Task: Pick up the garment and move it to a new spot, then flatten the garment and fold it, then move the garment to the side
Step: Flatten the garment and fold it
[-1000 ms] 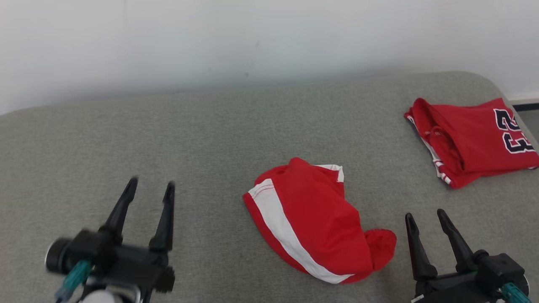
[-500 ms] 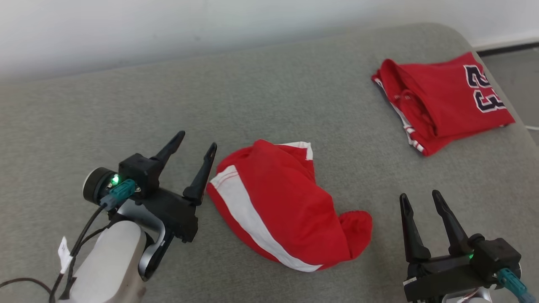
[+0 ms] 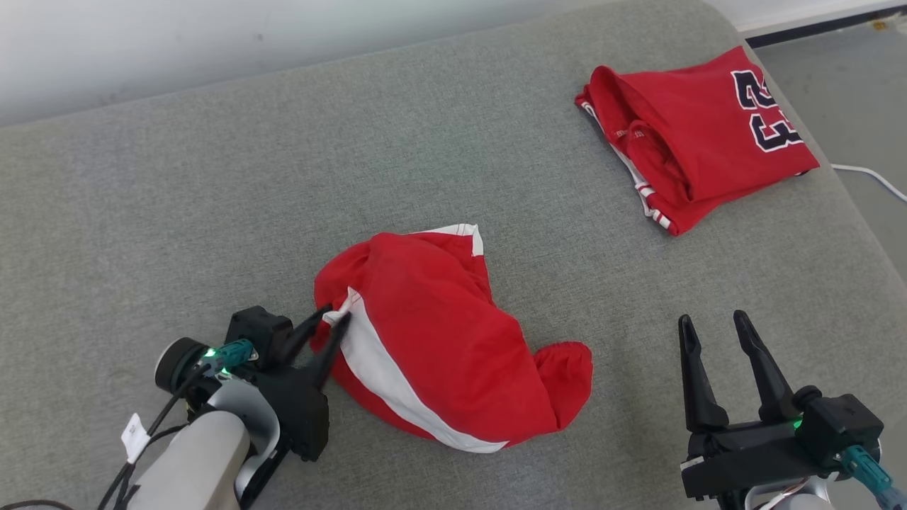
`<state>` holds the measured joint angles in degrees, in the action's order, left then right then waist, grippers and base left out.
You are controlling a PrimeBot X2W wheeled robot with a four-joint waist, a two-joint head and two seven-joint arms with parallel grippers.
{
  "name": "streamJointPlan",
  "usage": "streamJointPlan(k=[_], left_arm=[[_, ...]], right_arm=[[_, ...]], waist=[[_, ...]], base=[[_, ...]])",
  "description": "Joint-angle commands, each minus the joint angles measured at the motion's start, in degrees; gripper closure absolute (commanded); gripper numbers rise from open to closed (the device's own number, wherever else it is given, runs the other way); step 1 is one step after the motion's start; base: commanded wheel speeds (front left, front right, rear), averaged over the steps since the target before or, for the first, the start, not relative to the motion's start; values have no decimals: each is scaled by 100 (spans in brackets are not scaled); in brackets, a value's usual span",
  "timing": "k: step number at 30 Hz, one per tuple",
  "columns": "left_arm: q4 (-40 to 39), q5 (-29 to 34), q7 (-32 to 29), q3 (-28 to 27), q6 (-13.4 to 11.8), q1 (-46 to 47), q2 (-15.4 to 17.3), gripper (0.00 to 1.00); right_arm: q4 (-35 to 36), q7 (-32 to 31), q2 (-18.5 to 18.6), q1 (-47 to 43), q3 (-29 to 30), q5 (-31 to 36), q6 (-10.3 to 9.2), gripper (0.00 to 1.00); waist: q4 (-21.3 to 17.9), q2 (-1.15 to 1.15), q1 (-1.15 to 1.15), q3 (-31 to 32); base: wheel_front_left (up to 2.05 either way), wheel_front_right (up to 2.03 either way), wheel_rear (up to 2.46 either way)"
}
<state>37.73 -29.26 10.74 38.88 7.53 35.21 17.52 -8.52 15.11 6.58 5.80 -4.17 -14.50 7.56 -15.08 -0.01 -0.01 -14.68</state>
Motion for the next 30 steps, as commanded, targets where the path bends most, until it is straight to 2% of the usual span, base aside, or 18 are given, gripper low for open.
streamJointPlan(k=[1,6,14,18,19,21,24,27,28,29,30], left_arm=[[40,-82,84,2,-12,96,51,100],[113,-135,313,-89,-31,192,27,100],[-432,-264,439,-626,-338,-304,126,100],[-1258,-267,446,-1127,-618,-1122,186,100],[-1651,-244,442,-1378,-755,-1659,196,100],[-1980,-196,442,-1568,-861,-2190,174,100],[-2287,-247,443,-1799,-937,-2870,52,100],[-2319,-224,443,-1867,-882,-3302,-93,100],[-2294,-190,444,-1887,-877,-3365,-127,66],[-2286,-131,444,-1910,-874,-3395,-157,0],[-2276,-108,444,-1945,-870,-3425,-215,0]], right_arm=[[22,3,-9,-34,31,45,-16,0],[9,3,22,-139,113,62,-16,0],[-57,4,96,-286,125,72,-16,0],[-103,3,126,-324,115,64,-17,0],[-128,3,140,-345,102,63,-17,0],[-150,3,148,-370,122,52,-17,0],[-193,3,171,-410,133,34,-17,0],[-249,3,185,-447,131,21,-17,0],[-266,3,187,-457,113,23,-17,0],[-278,3,187,-463,97,23,-17,0],[-291,3,192,-471,87,22,-17,0]], waist=[[38,1,1,43],[225,1,1,183],[740,1,1,468],[1019,1,1,581],[1130,1,1,621],[1232,1,1,652],[1356,1,1,683],[1456,1,1,725],[1480,1,1,742],[1503,1,1,762],[1525,1,1,791]], base=[[0,0,0],[0,0,0],[0,0,0],[0,0,0],[0,0,0],[0,0,0],[0,0,0],[0,0,0],[0,0,0],[0,0,0],[0,0,0]])
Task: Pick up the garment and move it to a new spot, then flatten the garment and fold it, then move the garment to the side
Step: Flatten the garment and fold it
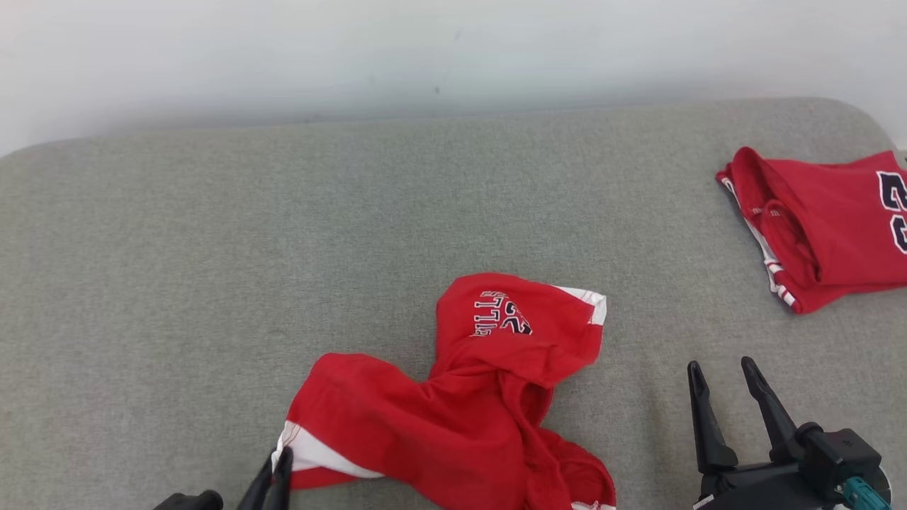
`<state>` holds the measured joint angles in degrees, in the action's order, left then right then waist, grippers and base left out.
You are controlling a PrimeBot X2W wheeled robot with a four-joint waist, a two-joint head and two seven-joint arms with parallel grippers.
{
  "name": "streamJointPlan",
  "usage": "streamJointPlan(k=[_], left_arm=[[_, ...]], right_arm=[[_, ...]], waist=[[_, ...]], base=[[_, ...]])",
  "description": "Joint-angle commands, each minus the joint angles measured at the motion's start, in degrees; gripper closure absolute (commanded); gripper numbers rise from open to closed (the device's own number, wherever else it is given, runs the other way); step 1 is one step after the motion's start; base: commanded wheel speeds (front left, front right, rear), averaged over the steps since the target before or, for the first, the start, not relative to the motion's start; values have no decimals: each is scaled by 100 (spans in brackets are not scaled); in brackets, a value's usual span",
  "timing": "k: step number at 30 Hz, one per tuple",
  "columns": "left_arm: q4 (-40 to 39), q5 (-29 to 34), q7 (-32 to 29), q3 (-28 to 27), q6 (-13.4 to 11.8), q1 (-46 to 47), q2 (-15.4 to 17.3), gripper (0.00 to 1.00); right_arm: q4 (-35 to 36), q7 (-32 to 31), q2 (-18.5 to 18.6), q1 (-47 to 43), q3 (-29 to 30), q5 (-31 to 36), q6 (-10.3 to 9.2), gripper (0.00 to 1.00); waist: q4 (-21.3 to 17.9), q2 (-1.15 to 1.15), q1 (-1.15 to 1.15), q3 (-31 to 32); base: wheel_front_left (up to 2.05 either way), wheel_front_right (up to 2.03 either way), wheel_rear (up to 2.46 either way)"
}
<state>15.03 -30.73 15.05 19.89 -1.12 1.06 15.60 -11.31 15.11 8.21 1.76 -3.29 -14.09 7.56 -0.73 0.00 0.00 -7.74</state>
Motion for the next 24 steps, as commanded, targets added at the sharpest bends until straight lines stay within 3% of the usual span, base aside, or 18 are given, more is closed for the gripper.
streamJointPlan(k=[1,13,24], left_arm=[[-37,89,13,-103,7,-21,-68,0],[-1412,1269,12,-1746,171,-261,-588,0],[-1389,1823,11,-2303,578,-405,-998,0]], right_arm=[[-21,3,36,-74,-12,-20,-16,0],[-71,3,25,-138,-251,-129,-17,0],[-549,3,-121,125,-1662,-364,-16,0]], waist=[[109,0,0,116],[224,0,0,370],[411,0,0,373]], base=[[0,0,0],[0,0,0],[0,0,0]])
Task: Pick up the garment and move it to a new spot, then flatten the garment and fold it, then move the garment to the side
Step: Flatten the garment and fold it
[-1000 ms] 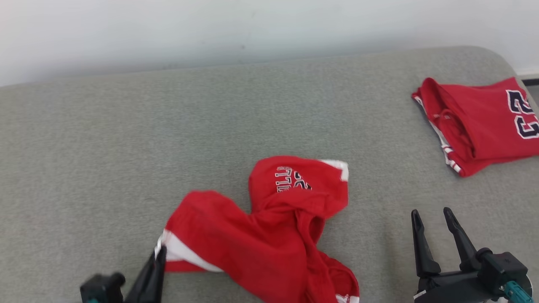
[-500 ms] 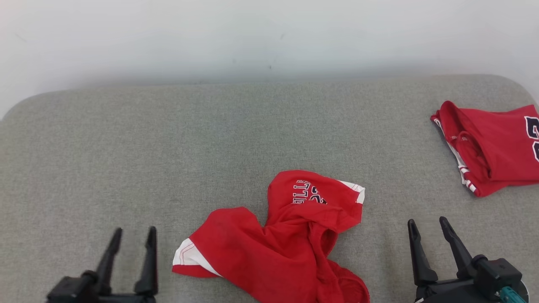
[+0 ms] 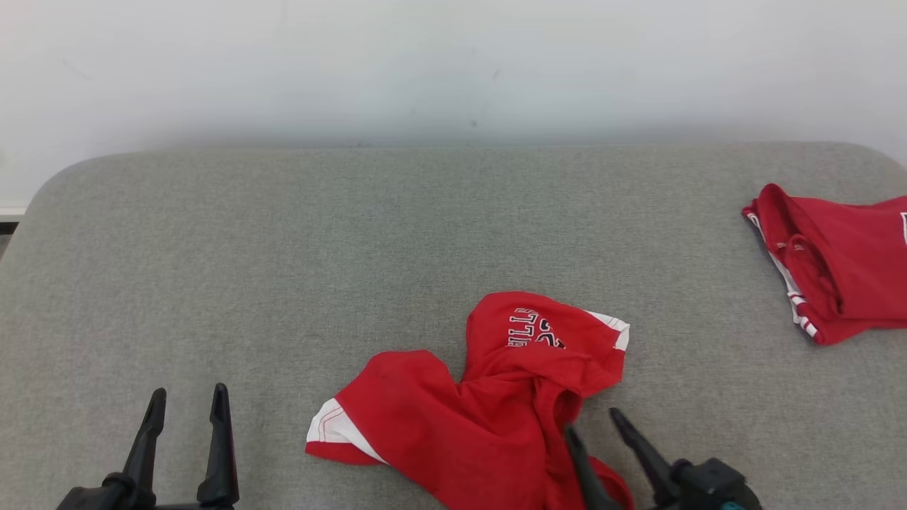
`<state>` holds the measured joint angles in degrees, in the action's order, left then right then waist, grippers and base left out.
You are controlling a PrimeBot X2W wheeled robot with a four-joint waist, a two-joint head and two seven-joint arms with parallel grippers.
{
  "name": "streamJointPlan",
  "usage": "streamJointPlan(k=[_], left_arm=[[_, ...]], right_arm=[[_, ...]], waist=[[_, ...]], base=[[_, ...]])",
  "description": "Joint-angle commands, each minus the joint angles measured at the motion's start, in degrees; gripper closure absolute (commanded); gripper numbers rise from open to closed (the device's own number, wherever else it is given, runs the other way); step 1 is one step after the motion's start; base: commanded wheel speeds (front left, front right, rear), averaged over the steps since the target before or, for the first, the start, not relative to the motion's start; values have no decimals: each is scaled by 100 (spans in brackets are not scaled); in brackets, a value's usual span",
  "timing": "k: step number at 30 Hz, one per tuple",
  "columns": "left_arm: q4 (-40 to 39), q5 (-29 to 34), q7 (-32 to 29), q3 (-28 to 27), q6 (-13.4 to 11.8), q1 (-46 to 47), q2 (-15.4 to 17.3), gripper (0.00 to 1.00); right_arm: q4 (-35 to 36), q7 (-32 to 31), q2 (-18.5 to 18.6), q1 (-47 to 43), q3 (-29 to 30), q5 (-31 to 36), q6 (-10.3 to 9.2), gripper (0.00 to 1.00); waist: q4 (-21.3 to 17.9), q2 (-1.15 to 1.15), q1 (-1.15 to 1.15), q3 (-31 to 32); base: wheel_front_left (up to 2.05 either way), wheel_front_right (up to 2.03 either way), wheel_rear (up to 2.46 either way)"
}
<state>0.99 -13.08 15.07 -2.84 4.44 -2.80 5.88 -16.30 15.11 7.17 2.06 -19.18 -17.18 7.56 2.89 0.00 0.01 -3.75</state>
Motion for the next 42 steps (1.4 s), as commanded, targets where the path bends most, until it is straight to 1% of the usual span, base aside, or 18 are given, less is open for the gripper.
streamJointPlan(k=[1,2,5,9,10,11,12,17,24,28,32,33,34,37,39,42], left_arm=[[24,91,9,-37,67,8,-47,0],[24,91,9,-37,67,8,-47,0],[31,179,10,-85,110,82,-105,0],[57,219,10,-120,182,149,-163,0],[64,234,9,-133,198,153,-175,0],[61,246,9,-130,200,158,-190,0],[56,249,10,-137,206,163,-202,0],[91,269,9,-199,246,194,-239,0],[143,271,10,-175,288,328,-274,0],[180,236,9,-88,300,420,-285,0],[238,196,10,-23,289,486,-296,0],[255,191,10,-5,291,496,-298,0],[273,186,9,12,291,509,-299,0],[334,153,10,25,290,531,-298,0],[355,142,10,-4,292,502,-298,0],[363,174,10,-33,294,429,-298,0]], right_arm=[[-141,-3,-16,152,-176,-89,-17,0],[-141,-3,-16,152,-176,-89,-17,0],[-441,-32,-35,399,-481,-204,-16,0],[-998,-69,-46,806,-669,-303,-17,0],[-1134,-68,-53,911,-702,-331,-16,54],[-1265,-62,-62,1028,-732,-349,-16,88],[-1386,-55,-62,1136,-763,-369,-16,100],[-1703,-10,119,1782,-741,-469,-16,100],[-1812,7,616,2905,-626,-650,-17,100],[-2167,-62,811,3554,-647,-952,-16,100],[-2826,-282,805,4015,-735,-1335,-17,100],[-3025,-349,818,4094,-814,-1337,-17,72],[-3198,-397,808,4164,-895,-1334,-17,0],[-3549,-328,745,4297,-1040,-1445,-16,0],[-3690,-239,729,4221,-1131,-1530,-17,0],[-3737,-108,773,4042,-1262,-1643,-17,0]], waist=[[82,0,-1,-42],[82,0,-1,-42],[161,0,-1,-88],[275,0,-1,-141],[296,0,-1,-149],[324,0,-1,-162],[344,0,-1,-169],[418,0,-1,-222],[510,0,-1,-388],[602,0,-1,-503],[647,0,-1,-597],[654,0,-1,-613],[662,0,-1,-622],[648,0,-1,-608],[593,0,-1,-555],[485,0,-1,-459]], base=[[0,0,0],[0,0,0],[0,0,0],[0,0,0],[0,0,0],[0,0,0],[0,0,0],[0,0,0],[0,0,0],[0,0,0],[0,0,0],[0,0,0],[0,0,0],[0,0,0],[0,0,0],[0,0,0]])
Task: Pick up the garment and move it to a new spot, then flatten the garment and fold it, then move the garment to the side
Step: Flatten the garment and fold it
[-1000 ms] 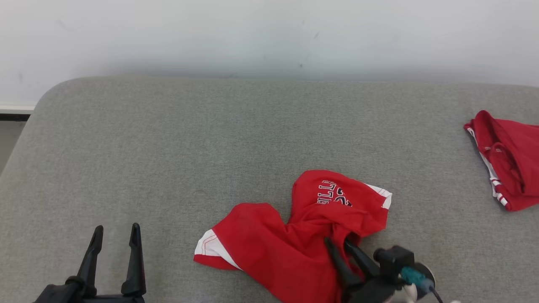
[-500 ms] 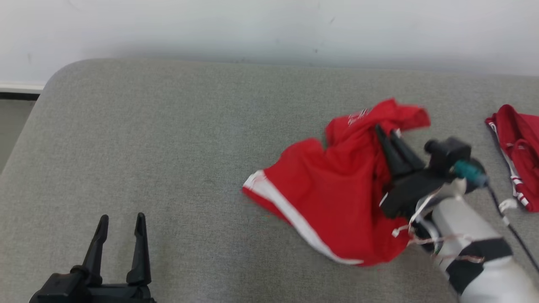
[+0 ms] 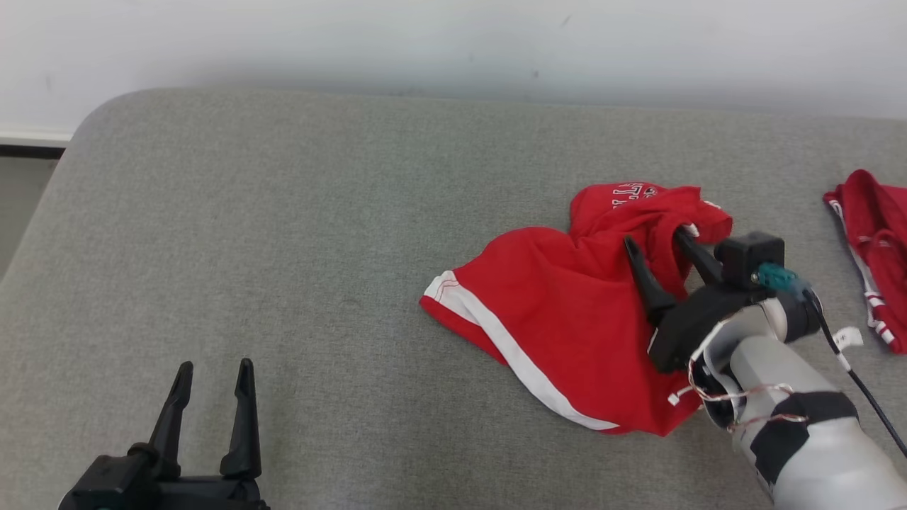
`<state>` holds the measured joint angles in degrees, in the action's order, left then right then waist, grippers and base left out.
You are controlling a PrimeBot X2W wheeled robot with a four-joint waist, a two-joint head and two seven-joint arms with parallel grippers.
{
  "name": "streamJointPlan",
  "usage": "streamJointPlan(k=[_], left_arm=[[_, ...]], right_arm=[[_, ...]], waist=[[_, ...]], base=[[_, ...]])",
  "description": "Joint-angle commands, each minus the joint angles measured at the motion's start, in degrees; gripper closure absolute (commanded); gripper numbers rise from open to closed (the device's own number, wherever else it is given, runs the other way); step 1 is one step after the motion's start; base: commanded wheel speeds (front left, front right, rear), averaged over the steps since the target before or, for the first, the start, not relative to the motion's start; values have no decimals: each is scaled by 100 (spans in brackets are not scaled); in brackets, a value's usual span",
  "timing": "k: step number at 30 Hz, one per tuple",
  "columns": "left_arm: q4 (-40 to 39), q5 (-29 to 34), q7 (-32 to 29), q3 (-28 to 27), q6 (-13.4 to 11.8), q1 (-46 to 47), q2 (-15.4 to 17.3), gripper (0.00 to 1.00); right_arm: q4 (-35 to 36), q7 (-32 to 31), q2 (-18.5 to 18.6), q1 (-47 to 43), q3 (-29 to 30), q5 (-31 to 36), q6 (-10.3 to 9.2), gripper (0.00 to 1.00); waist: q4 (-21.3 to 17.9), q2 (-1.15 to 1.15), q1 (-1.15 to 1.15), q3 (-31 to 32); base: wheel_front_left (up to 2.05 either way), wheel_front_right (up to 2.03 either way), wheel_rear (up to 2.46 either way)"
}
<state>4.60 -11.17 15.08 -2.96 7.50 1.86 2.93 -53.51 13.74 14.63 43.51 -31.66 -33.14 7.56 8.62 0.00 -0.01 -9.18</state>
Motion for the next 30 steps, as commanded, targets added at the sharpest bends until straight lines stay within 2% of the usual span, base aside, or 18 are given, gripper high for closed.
streamJointPlan(k=[1,6,9,14,15,21,25,30], left_arm=[[8,1,9,-32,-11,-60,-2,0],[-18,43,8,-85,-9,-147,-4,0],[-53,56,9,-91,-9,-220,-3,0],[-91,105,9,-121,-8,-320,-3,0],[-99,119,8,-126,-8,-364,-3,0],[-140,179,8,-166,-8,-417,-3,0],[-145,186,8,-186,-8,-433,26,0],[-136,185,8,-175,-7,-445,91,0]], right_arm=[[17,72,48,-178,-16,-109,-17,0],[279,145,189,-591,-38,-261,-17,0],[742,144,327,-984,167,-292,-17,0],[1842,146,504,-1798,966,26,-16,0],[2280,141,491,-2141,1342,197,-16,0],[3507,140,293,-3133,2132,797,-17,0],[4177,138,144,-3735,2434,1077,-17,0],[4744,140,85,-4325,2511,1295,-17,0]], waist=[[-127,0,1,121],[-315,0,1,278],[-454,0,1,368],[-661,0,1,495],[-730,0,1,528],[-887,0,1,588],[-932,0,1,626],[-944,0,1,664]], base=[[0,0,0],[0,0,0],[0,0,0],[0,0,0],[0,0,0],[0,0,0],[0,0,0],[0,0,0]])
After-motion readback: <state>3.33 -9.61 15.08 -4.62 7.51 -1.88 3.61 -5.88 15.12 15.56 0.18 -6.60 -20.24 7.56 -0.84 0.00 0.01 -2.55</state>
